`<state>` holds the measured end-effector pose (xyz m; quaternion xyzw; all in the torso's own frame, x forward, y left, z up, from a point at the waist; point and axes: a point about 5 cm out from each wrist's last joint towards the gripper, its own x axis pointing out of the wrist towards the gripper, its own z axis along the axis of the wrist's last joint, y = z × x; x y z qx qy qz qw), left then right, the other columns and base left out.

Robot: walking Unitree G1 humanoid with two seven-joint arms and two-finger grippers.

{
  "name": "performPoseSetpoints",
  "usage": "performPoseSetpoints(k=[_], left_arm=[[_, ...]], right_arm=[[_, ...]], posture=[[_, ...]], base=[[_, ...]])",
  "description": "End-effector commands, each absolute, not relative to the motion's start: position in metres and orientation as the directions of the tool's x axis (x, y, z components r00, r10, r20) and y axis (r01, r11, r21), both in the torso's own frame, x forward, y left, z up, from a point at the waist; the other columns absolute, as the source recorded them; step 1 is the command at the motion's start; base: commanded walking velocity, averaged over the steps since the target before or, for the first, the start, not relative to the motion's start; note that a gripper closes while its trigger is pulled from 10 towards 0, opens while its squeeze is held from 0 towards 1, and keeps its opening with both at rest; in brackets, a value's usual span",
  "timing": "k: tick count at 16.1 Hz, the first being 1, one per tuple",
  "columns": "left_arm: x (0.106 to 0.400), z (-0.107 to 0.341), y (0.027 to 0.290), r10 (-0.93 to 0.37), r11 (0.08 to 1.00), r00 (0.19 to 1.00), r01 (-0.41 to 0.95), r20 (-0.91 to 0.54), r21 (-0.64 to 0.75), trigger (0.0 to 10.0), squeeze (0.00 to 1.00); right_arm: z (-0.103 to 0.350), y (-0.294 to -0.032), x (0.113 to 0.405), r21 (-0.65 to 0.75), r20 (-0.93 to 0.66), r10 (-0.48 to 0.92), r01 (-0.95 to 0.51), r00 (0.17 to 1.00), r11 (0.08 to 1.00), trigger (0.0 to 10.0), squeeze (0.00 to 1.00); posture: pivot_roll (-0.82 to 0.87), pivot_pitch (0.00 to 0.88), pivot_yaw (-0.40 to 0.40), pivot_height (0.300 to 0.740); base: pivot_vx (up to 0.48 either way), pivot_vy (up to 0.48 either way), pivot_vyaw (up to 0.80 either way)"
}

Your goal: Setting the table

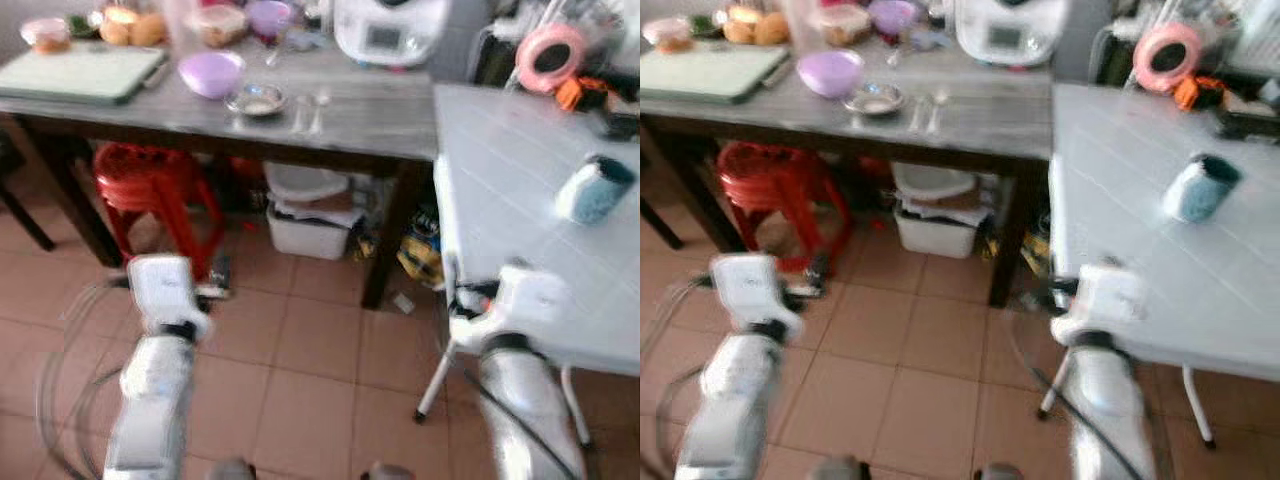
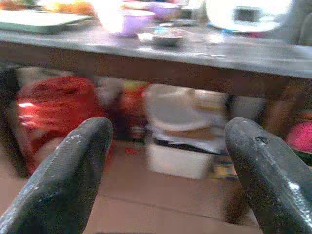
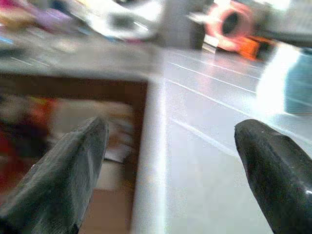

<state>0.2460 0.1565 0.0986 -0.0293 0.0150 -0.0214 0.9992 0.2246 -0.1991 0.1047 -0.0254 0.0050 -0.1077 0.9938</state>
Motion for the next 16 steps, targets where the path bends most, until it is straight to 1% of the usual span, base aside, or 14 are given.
performPoseSetpoints(k=[1, 3, 4, 6, 8, 11, 12, 16], left_arm=[[0.247, 0.107, 0.165, -0.028, 0.999, 1.000, 0.028, 0.005, -0.036, 10.0, 0.00], [0.248, 0.108, 0.163, -0.047, 0.998, 0.999, 0.047, 0.001, -0.043, 10.0, 0.00], [0.249, 0.108, 0.160, -0.060, 0.997, 0.998, 0.060, 0.001, -0.049, 10.0, 0.00], [0.248, 0.108, 0.157, -0.080, 0.995, 0.997, 0.079, -0.007, -0.056, 10.0, 0.00], [0.246, 0.105, 0.158, -0.096, 0.994, 0.995, 0.094, -0.026, -0.059, 10.0, 0.00], [0.246, 0.102, 0.157, -0.105, 0.993, 0.994, 0.103, -0.037, -0.064, 10.0, 0.00], [0.247, 0.101, 0.156, -0.102, 0.993, 0.994, 0.099, -0.044, -0.070, 10.0, 0.00], [0.248, 0.102, 0.158, -0.102, 0.993, 0.994, 0.099, -0.047, -0.070, 10.0, 0.00]], right_arm=[[0.111, -0.197, 0.225, -0.064, 0.005, -0.227, 0.226, 0.974, 0.972, 10.0, 0.00], [0.113, -0.191, 0.226, -0.108, 0.014, -0.206, 0.206, 0.979, 0.973, 10.0, 0.00], [0.114, -0.190, 0.230, -0.165, 0.043, -0.203, 0.207, 0.978, 0.964, 10.0, 0.00], [0.119, -0.190, 0.237, -0.180, 0.073, -0.202, 0.213, 0.977, 0.960, 10.0, 0.00], [0.116, -0.194, 0.241, -0.124, 0.009, -0.189, 0.189, 0.982, 0.974, 10.0, 0.00], [0.116, -0.194, 0.242, -0.103, 0.025, -0.192, 0.194, 0.981, 0.976, 10.0, 0.00], [0.118, -0.192, 0.245, -0.055, 0.033, -0.176, 0.178, 0.984, 0.982, 10.0, 0.00], [0.118, -0.195, 0.252, -0.053, 0.035, -0.186, 0.188, 0.982, 0.981, 10.0, 0.00]], posture=[[-0.01, 0.000, -0.014, 0.740], [-0.01, 0.000, -0.008, 0.740], [-0.01, 0.000, -0.003, 0.740], [-0.02, 0.000, 0.008, 0.740], [-0.02, 0.000, 0.016, 0.740], [-0.02, 0.000, 0.030, 0.740], [-0.02, 0.000, 0.032, 0.740], [0.00, 0.000, 0.044, 0.740]], base=[[0.000, -0.270, 0.00], [0.000, -0.420, 0.00], [0.000, -0.472, 0.00], [0.000, -0.472, 0.00], [0.000, -0.472, 0.00], [0.000, -0.472, 0.00], [0.000, -0.472, 0.00], [0.000, -0.468, 0.00]])
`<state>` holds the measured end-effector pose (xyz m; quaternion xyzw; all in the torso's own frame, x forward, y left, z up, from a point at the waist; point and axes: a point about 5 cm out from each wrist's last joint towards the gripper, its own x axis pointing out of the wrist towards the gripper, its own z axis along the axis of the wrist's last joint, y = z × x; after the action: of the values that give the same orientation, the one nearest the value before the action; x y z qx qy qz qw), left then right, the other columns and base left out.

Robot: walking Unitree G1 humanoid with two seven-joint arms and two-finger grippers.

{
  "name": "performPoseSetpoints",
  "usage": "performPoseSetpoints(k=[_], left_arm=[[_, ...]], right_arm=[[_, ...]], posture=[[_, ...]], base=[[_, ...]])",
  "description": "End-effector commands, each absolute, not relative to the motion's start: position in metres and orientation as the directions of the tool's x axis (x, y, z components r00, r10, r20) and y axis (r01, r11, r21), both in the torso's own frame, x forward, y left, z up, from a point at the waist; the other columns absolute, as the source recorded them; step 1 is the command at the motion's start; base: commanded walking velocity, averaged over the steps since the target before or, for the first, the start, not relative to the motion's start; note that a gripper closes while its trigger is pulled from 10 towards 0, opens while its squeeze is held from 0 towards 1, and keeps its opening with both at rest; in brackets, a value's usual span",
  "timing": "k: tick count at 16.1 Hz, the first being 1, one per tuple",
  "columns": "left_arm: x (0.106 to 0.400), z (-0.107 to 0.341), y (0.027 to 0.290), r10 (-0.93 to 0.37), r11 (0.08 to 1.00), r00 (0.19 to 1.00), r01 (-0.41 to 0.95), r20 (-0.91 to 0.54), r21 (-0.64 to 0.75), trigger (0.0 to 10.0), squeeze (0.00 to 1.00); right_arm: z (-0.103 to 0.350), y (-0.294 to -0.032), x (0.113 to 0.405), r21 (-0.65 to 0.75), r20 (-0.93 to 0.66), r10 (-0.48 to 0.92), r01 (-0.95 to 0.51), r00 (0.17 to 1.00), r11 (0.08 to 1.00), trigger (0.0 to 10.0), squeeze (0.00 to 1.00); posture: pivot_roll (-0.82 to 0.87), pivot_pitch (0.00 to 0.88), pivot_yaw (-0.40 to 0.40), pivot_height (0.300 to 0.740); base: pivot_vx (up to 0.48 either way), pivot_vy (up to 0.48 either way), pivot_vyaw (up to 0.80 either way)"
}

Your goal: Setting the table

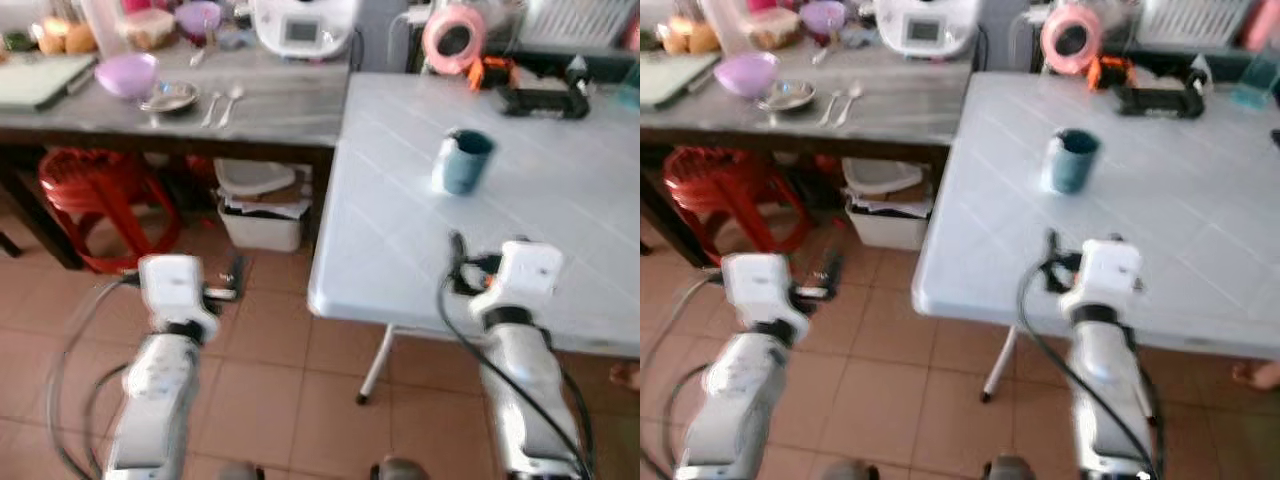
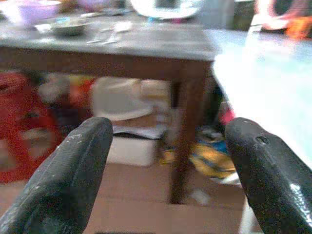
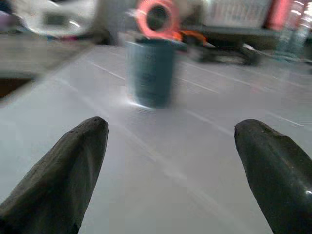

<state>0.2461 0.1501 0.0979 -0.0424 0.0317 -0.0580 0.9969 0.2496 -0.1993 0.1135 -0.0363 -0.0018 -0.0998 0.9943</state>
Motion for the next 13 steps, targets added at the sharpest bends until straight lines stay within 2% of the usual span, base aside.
performPoseSetpoints(k=[1, 4, 6, 13], left_arm=[[0.249, 0.103, 0.159, -0.104, 0.993, 0.993, 0.100, -0.048, -0.069, 10.0, 0.00], [0.255, 0.108, 0.156, -0.126, 0.989, 0.992, 0.123, -0.025, -0.085, 10.0, 0.00], [0.256, 0.111, 0.155, -0.148, 0.985, 0.989, 0.147, -0.005, -0.086, 10.0, 0.00], [0.260, 0.114, 0.151, -0.167, 0.982, 0.986, 0.168, 0.011, -0.092, 10.0, 0.00]], right_arm=[[0.120, -0.195, 0.254, -0.053, 0.042, -0.186, 0.188, 0.982, 0.981, 10.0, 0.00], [0.122, -0.198, 0.260, -0.055, 0.051, -0.193, 0.195, 0.980, 0.979, 10.0, 0.00], [0.120, -0.199, 0.262, -0.047, 0.041, -0.196, 0.197, 0.980, 0.979, 10.0, 0.00], [0.120, -0.197, 0.263, -0.060, 0.050, -0.173, 0.176, 0.984, 0.983, 10.0, 0.00]], posture=[[-0.01, 0.000, 0.048, 0.740], [0.00, 0.000, 0.048, 0.740], [-0.01, 0.000, 0.053, 0.740], [-0.01, 0.000, 0.048, 0.740]], base=[[0.000, -0.390, 0.00], [0.000, 0.000, 0.00], [0.000, 0.000, -0.57], [0.312, 0.000, 0.00]])
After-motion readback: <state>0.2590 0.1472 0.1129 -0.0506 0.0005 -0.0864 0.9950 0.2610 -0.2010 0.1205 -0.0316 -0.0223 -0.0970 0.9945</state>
